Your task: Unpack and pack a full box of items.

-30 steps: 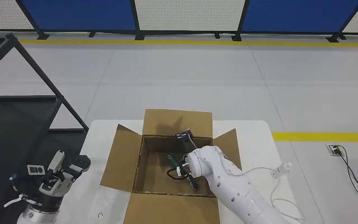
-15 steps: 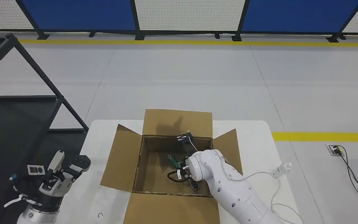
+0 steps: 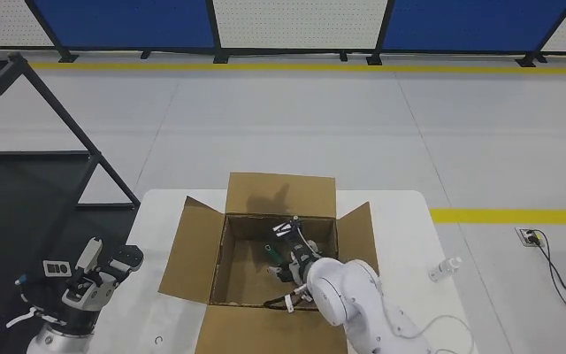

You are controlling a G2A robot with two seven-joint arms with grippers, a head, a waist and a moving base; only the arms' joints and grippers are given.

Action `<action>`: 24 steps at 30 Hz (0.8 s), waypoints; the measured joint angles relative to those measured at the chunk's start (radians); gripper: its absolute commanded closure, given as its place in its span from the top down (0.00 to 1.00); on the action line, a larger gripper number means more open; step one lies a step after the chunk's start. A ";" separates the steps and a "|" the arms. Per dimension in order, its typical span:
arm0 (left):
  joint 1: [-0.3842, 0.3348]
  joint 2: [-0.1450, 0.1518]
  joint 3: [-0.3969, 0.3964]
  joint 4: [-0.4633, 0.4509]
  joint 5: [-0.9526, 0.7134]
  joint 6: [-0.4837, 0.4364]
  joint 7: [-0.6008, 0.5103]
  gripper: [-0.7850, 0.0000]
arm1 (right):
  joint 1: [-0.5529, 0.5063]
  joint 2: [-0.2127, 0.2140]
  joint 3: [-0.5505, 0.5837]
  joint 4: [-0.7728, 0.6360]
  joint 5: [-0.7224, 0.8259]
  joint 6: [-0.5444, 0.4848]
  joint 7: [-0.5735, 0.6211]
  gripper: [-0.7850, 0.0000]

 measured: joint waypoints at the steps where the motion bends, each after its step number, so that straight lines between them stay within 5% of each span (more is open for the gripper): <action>1: 0.000 0.000 0.000 0.000 0.000 0.000 0.000 1.00 | -0.035 0.008 0.020 -0.056 -0.005 -0.033 -0.011 0.97; 11: 0.000 0.000 0.000 0.000 0.000 0.000 0.000 1.00 | -0.305 0.058 0.216 -0.475 0.017 -0.216 -0.160 1.00; 16: 0.000 0.000 0.000 0.000 0.000 0.000 0.000 1.00 | -0.431 0.076 0.336 -0.655 -0.013 -0.221 -0.208 1.00; 24: 0.000 0.000 0.000 0.000 0.000 0.000 0.000 1.00 | -0.552 0.090 0.549 -0.709 0.058 -0.199 -0.296 1.00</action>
